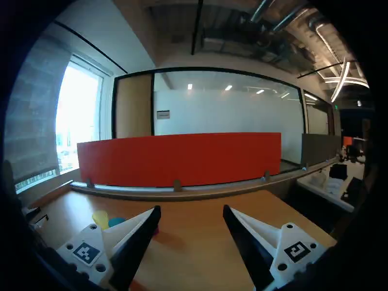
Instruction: Pour water
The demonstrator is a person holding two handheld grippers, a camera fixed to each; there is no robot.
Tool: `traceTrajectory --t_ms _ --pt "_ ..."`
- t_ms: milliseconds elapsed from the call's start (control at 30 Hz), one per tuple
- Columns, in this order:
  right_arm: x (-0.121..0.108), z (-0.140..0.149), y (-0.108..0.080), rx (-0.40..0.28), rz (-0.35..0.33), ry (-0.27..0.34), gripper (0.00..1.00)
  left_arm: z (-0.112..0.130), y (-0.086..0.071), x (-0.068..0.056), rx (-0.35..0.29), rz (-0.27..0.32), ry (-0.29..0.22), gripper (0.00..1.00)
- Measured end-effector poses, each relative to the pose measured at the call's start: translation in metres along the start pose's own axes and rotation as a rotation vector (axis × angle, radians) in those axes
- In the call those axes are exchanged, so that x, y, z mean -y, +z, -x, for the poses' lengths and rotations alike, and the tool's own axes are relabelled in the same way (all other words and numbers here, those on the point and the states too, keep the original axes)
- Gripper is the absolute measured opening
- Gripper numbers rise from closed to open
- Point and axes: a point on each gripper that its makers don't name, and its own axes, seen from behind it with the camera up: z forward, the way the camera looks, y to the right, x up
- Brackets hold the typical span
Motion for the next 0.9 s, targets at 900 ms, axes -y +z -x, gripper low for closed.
traceTrajectory --t_ms 900 --pt "-0.005 0.010 -0.015 -0.015 0.010 -0.033 0.99 0.023 -0.008 0.008 -0.005 -0.006 -0.052 0.92"
